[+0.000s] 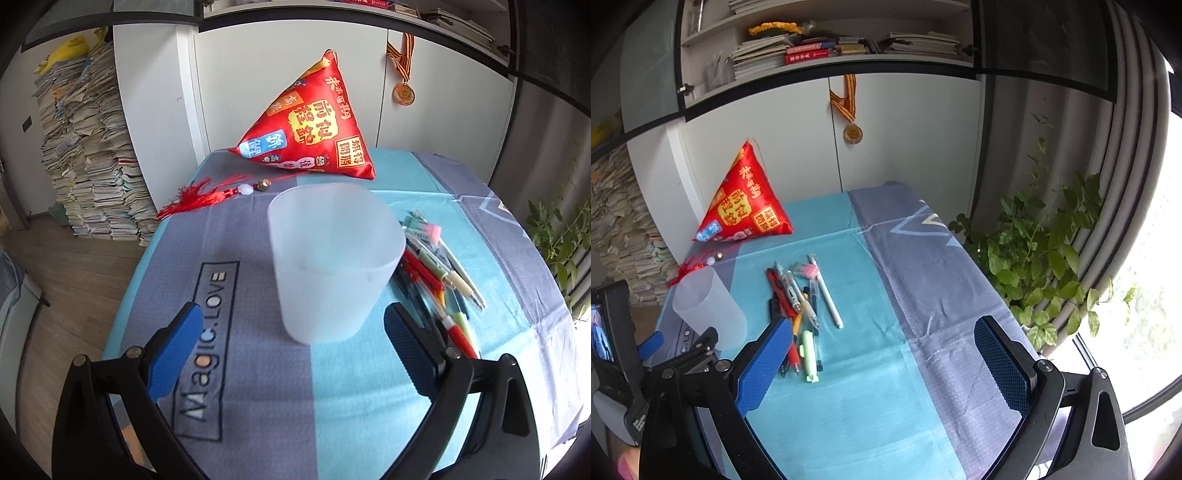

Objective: Organize stationery
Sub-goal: 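Grasp the frosted plastic cup with the left gripper while the right gripper approaches the pens, then close the right gripper on the black pen in the pile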

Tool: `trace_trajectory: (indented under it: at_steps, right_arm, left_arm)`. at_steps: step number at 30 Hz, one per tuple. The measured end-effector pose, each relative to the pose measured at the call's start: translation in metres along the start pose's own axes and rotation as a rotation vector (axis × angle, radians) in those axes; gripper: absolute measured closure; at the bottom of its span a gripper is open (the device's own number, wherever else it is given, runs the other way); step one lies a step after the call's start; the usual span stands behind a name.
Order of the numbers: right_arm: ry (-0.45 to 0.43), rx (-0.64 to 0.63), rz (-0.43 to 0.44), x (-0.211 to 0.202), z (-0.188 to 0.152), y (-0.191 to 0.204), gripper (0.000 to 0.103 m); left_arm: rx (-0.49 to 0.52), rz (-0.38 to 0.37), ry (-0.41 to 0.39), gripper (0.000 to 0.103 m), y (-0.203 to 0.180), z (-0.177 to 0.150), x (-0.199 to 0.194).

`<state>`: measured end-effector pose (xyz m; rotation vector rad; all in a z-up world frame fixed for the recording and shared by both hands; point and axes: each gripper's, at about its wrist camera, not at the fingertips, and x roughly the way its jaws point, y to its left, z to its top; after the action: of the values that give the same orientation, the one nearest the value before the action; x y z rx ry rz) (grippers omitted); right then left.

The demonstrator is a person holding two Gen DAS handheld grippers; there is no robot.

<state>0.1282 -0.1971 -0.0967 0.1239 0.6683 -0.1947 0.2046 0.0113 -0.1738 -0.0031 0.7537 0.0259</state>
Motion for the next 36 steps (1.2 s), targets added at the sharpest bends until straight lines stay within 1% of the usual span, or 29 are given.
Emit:
trace_trajectory:
  at_steps: [4, 6, 8, 9, 10, 12, 14, 15, 16, 18, 19, 20, 21, 24, 26, 29, 30, 31, 32, 34, 36]
  right_arm:
    - [0.016, 0.006, -0.021, 0.012, 0.003, -0.004, 0.004]
    - [0.028, 0.007, -0.023, 0.02, 0.005, -0.003, 0.004]
    - [0.041, -0.004, -0.022, 0.029, 0.005, 0.001, 0.004]
    - [0.049, -0.018, -0.017, 0.034, 0.005, 0.005, 0.004]
    - [0.056, -0.031, -0.012, 0.039, 0.005, 0.008, 0.004]
    - [0.068, -0.068, 0.014, 0.048, 0.003, 0.016, 0.004]
    - [0.081, -0.104, 0.052, 0.055, 0.001, 0.025, 0.004]
    - [0.093, -0.128, 0.081, 0.061, 0.0, 0.03, 0.007]
    - [0.102, -0.143, 0.101, 0.063, -0.002, 0.034, 0.012]
    - [0.135, -0.176, 0.15, 0.07, -0.007, 0.041, 0.039]
    - [0.153, -0.187, 0.17, 0.073, -0.009, 0.043, 0.046]
    - [0.17, -0.197, 0.193, 0.076, -0.011, 0.046, 0.06]
    - [0.193, -0.207, 0.222, 0.079, -0.013, 0.049, 0.069]
    - [0.21, -0.248, 0.275, 0.081, -0.02, 0.059, 0.079]
    - [0.197, -0.291, 0.292, 0.08, -0.022, 0.07, 0.079]
    - [0.184, -0.359, 0.344, 0.077, -0.023, 0.093, 0.079]
    - [0.179, -0.38, 0.359, 0.079, -0.023, 0.101, 0.079]
    - [0.179, -0.398, 0.363, 0.082, -0.023, 0.108, 0.079]
    - [0.188, -0.411, 0.365, 0.087, -0.021, 0.115, 0.081]
    - [0.215, -0.398, 0.358, 0.1, -0.017, 0.12, 0.082]
    - [0.271, -0.367, 0.408, 0.115, -0.012, 0.122, 0.083]
  left_arm:
    - [-0.001, -0.019, 0.016, 0.003, -0.007, 0.007, 0.015]
    - [0.012, -0.007, 0.017, 0.003, -0.011, 0.009, 0.022]
    - [0.028, 0.005, -0.005, 0.004, -0.014, 0.009, 0.025]
    - [0.039, 0.018, -0.02, 0.007, -0.014, 0.009, 0.025]
    - [0.053, 0.024, -0.034, 0.018, -0.014, 0.008, 0.025]
    - [0.074, -0.009, -0.021, 0.034, -0.014, 0.007, 0.026]
    - [0.071, -0.034, -0.022, 0.034, -0.01, 0.005, 0.024]
    - [0.076, -0.05, -0.023, 0.034, -0.008, 0.004, 0.023]
    - [0.081, -0.073, -0.02, 0.034, -0.006, 0.003, 0.021]
    - [0.086, -0.129, -0.015, 0.034, -0.001, 0.001, 0.017]
    - [0.093, -0.162, -0.012, 0.034, 0.003, 0.0, 0.015]
    - [0.103, -0.189, -0.012, 0.034, 0.006, -0.002, 0.012]
    - [0.116, -0.214, -0.011, 0.034, 0.009, -0.005, 0.01]
    - [0.157, -0.261, -0.024, 0.034, 0.016, -0.011, 0.005]
    - [0.177, -0.28, -0.041, 0.034, 0.018, -0.013, 0.003]
    - [0.186, -0.311, -0.058, 0.034, 0.014, -0.016, 0.004]
    - [0.196, -0.295, -0.074, 0.034, 0.01, -0.017, 0.004]
    - [0.214, -0.255, -0.081, 0.033, 0.006, -0.018, 0.004]
    - [0.224, -0.23, -0.089, 0.033, 0.004, -0.019, 0.005]
    - [0.212, -0.24, -0.085, 0.033, 0.01, -0.017, 0.006]
    - [0.192, -0.253, -0.081, 0.033, 0.015, -0.017, 0.007]
